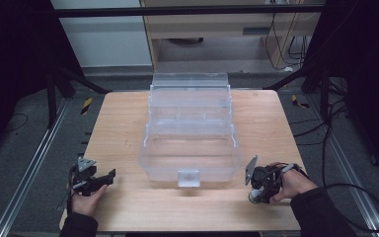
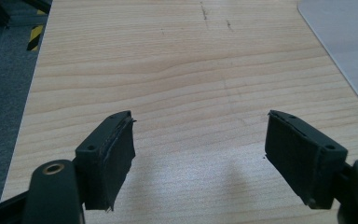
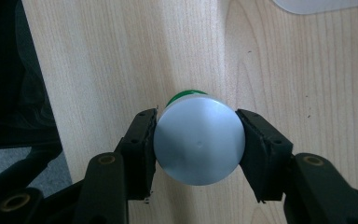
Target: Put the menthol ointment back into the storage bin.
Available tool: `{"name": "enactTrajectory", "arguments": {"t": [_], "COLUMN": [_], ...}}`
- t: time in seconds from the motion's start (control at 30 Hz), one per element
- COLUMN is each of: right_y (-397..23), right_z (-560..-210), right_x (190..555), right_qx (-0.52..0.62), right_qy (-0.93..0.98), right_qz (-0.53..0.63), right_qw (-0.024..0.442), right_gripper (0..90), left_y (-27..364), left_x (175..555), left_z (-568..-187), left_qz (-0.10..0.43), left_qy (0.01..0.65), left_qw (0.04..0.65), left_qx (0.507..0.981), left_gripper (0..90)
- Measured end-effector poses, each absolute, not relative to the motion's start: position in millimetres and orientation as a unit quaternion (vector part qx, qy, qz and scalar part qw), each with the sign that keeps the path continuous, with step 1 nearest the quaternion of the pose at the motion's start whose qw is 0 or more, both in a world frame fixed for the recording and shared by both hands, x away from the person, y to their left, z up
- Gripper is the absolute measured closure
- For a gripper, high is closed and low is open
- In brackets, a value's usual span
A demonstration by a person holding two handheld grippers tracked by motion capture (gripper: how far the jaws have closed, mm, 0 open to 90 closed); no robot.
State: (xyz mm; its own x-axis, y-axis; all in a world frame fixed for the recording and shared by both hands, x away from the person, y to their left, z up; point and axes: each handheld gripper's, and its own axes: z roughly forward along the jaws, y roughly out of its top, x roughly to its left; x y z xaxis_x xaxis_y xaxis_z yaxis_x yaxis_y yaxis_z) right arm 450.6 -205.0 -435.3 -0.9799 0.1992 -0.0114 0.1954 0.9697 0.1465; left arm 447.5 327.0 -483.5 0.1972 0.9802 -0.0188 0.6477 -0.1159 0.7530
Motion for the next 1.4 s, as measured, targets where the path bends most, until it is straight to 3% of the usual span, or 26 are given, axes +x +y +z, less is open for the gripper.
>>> {"name": "enactTrajectory", "arguments": {"t": [0.3,1.4], "right_y": [-202.9,-201.4], "right_z": [-430.2,-351.9], "right_x": [453.7,459.7], "right_qx": [0.112,0.146], "right_qy": [0.991,0.979], "right_qz": [0.069,0.137], "right_qw": [0.011,0.037], "right_gripper": [50.3,50.3], "left_y": [326.8,323.8], "left_x": [447.3,449.1], "left_z": [-483.6,-486.1], "left_qz": [0.255,0.248], "left_qy": [0.582,0.577], "left_qw": [0.325,0.320], "left_qx": [0.701,0.709], "left_gripper": [23.3,23.3]}}
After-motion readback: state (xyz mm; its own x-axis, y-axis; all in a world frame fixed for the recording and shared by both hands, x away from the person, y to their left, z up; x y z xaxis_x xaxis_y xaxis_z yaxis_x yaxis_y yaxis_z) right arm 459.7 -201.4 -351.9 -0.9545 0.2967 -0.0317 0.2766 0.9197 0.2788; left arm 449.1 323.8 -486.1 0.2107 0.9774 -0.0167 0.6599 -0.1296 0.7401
